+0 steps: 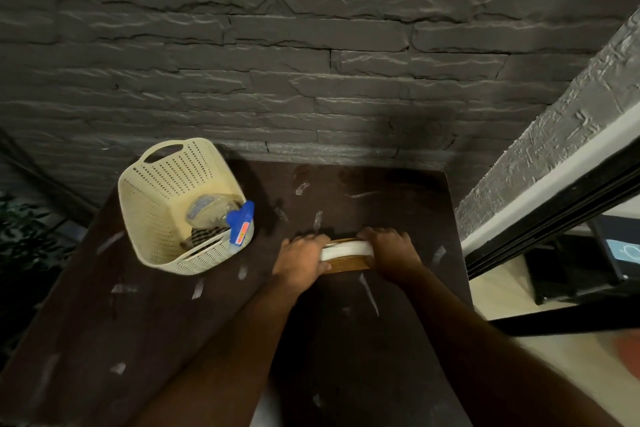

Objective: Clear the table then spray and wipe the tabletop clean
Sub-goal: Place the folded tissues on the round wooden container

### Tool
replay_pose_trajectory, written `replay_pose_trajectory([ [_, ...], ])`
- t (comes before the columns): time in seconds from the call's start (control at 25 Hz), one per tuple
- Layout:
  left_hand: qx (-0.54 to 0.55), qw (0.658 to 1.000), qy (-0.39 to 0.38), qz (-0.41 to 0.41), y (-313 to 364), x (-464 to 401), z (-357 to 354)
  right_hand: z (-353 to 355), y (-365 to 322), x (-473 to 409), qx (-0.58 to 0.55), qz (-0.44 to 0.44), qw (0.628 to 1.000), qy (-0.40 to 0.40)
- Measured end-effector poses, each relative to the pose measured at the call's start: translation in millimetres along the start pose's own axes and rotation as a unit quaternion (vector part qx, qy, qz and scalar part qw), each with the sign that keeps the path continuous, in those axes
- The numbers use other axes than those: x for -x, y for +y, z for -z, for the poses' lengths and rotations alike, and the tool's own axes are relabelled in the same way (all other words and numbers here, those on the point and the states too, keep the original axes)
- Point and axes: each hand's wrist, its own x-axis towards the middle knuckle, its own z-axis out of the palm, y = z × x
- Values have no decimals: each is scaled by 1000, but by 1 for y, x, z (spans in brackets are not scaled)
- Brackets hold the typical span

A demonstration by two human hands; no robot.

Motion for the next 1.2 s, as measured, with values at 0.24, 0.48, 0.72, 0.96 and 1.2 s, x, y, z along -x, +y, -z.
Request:
replay_pose_trajectory([
  [0.24, 10, 994, 55, 92, -66, 93, 11, -12, -90, 3, 0, 131, 991, -17],
  [0.48, 32, 968, 106, 225, -158, 234, 20, -60, -242, 23, 58, 282, 958, 0],
  [0.72, 58, 927, 145, 342, -238, 403, 12, -119, -399, 91, 72, 387, 918, -45],
  [0.96, 88, 874, 166, 449, -292, 588, -19, -205, -544, 185, 77, 491, 861, -106],
  [1.2, 121, 803, 134, 568, -313, 729, -99, -323, -630, 273, 119, 570, 794, -174],
])
